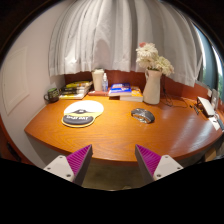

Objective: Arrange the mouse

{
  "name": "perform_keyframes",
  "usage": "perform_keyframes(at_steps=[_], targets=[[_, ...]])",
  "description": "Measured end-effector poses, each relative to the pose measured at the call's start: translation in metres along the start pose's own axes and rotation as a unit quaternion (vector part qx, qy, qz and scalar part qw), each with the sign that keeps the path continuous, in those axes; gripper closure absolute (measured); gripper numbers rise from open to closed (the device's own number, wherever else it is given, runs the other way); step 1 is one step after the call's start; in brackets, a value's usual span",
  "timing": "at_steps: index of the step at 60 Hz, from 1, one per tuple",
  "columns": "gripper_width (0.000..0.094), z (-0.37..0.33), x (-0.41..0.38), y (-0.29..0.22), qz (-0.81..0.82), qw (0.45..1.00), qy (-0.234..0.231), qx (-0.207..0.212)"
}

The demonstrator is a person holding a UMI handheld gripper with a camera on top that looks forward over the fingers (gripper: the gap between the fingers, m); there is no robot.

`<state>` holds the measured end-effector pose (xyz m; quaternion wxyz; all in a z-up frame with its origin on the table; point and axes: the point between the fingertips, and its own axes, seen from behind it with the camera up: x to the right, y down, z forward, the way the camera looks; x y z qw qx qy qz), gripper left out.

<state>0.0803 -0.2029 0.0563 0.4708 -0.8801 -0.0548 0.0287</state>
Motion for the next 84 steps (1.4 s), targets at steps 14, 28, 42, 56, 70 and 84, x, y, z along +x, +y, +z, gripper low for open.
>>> perform_keyframes(at_steps=[14, 28, 42, 56, 70, 84], targets=[[0.0073, 0.070, 0.092, 0.000, 0.005, 0.998, 0.051, -0.028], [0.0073, 0.152, 0.154, -0.031, -0.009, 0.997, 0.062, -0.045], [0.0071, 0.215, 0.173, -0.073, -0.001, 0.998, 0.037, -0.048], [0.0083, 0.256, 0.192, -0.097, 0.022, 0.997, 0.034, -0.059], [0.0352, 0.271, 0.189, -0.098, 0.043, 0.996, 0.019, -0.072], [0.0529, 0.273, 0.189, -0.101, 0.015, 0.997, 0.038, -0.070]])
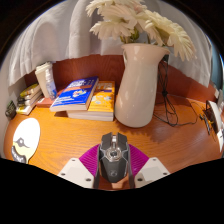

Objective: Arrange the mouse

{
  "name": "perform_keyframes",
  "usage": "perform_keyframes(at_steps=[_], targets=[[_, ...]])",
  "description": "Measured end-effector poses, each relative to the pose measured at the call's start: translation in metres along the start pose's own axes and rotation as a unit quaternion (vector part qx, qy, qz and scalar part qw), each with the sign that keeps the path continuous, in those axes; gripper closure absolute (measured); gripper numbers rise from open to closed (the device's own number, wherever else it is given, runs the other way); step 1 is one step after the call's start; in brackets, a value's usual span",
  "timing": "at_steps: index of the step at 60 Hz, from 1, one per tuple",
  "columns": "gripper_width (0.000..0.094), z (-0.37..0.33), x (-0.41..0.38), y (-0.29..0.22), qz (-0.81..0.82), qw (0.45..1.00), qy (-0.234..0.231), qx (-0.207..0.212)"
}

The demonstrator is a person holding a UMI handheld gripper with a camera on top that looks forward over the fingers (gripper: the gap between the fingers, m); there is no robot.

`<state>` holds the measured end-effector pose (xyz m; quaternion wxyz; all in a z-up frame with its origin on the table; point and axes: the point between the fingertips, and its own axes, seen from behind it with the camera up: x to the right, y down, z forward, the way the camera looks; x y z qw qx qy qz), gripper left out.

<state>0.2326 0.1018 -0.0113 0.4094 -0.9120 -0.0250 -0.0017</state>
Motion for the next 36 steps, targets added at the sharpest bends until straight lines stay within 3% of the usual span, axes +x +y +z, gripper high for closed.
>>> perform_keyframes(at_steps=[4, 18, 26, 36], targets=[[0.0576, 0.001, -0.001, 0.001, 0.014, 1.000, -0.001, -0.010], [0.0584, -0.011, -0.005, -0.009, 0.065, 0.997, 0.020, -0.038], [0.0583, -0.062, -0.029, -0.072, 0.080, 0.995, 0.046, 0.023], [0.0579, -0.140, -0.095, -0.175, 0.070, 0.989, 0.044, 0.126]])
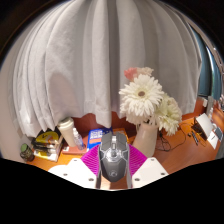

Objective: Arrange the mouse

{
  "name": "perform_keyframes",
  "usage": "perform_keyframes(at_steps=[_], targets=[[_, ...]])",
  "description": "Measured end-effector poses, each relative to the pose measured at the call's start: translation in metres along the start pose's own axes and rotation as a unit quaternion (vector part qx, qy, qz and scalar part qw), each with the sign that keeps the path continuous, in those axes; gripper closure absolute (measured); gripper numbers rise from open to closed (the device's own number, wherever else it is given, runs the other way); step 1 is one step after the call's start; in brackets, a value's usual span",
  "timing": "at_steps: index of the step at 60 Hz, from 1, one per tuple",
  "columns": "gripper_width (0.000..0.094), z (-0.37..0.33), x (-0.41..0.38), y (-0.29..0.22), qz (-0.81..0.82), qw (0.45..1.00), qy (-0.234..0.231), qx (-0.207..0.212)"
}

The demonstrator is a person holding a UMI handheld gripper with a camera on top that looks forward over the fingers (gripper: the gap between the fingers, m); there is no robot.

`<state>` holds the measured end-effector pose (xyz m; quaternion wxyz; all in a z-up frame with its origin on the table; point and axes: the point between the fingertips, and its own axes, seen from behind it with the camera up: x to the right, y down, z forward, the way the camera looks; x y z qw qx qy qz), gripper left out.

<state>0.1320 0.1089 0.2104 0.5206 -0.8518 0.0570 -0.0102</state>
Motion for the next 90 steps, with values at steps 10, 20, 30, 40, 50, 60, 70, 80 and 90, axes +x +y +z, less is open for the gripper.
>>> perform_keyframes(at_steps=[10, 20, 30, 40, 50, 60, 70, 80, 90], targets=[[0.0576, -0.025, -0.093, -0.061, -0.009, 0.998, -0.035, 0.051], [0.0577, 0.002, -0.183, -0.001, -0.030, 0.997, -0.077, 0.001], [0.0582, 0.036, -0.231, 0.124, -0.046, 0.990, -0.091, -0.099], [0.0625, 0.049, -0.236, 0.213, -0.041, 0.982, -0.075, -0.168], [0.0550, 0.052, -0.234, 0.233, -0.053, 0.982, -0.071, -0.168], [0.0434, 0.053, -0.234, 0.234, -0.062, 0.980, -0.069, -0.175], [0.0061, 0.028, -0.229, 0.202, -0.044, 0.984, -0.062, -0.162], [0.0066, -0.041, -0.218, 0.140, -0.029, 0.991, -0.071, -0.114], [0.0082, -0.127, -0.196, 0.107, -0.034, 0.994, -0.082, -0.068]])
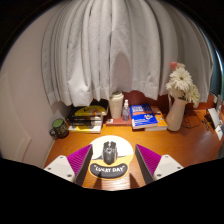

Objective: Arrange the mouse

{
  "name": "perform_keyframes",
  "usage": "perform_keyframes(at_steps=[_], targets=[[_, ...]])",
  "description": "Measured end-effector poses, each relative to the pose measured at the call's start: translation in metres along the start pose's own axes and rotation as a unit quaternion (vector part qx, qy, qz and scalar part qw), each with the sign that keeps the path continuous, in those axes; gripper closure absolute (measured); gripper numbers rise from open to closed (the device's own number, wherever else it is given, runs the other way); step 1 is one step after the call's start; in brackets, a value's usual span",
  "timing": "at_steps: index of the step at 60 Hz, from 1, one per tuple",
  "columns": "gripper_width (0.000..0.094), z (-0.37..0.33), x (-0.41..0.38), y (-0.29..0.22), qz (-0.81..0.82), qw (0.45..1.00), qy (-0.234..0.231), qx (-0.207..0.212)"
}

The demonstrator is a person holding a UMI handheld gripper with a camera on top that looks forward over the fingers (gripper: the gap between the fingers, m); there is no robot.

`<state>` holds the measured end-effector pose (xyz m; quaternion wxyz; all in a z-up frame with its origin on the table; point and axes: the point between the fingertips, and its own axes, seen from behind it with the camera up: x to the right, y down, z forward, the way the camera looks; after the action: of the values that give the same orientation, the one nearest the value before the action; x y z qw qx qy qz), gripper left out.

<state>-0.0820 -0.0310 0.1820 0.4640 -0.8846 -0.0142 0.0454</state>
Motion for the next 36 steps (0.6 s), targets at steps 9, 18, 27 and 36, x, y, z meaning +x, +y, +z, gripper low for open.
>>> perform_keyframes(at_steps=[9, 18, 27, 36], targets=[[0.0081, -0.069, 0.017, 0.019, -0.006, 1.000, -0.001, 0.013], [0.0085, -0.120, 0.043, 0.043, -0.003, 1.000, 0.008, 0.026], [0.0086, -0.152, 0.064, 0.069, 0.010, 1.000, 0.013, 0.024], [0.0085, -0.172, 0.081, 0.083, 0.017, 0.999, 0.024, 0.028]])
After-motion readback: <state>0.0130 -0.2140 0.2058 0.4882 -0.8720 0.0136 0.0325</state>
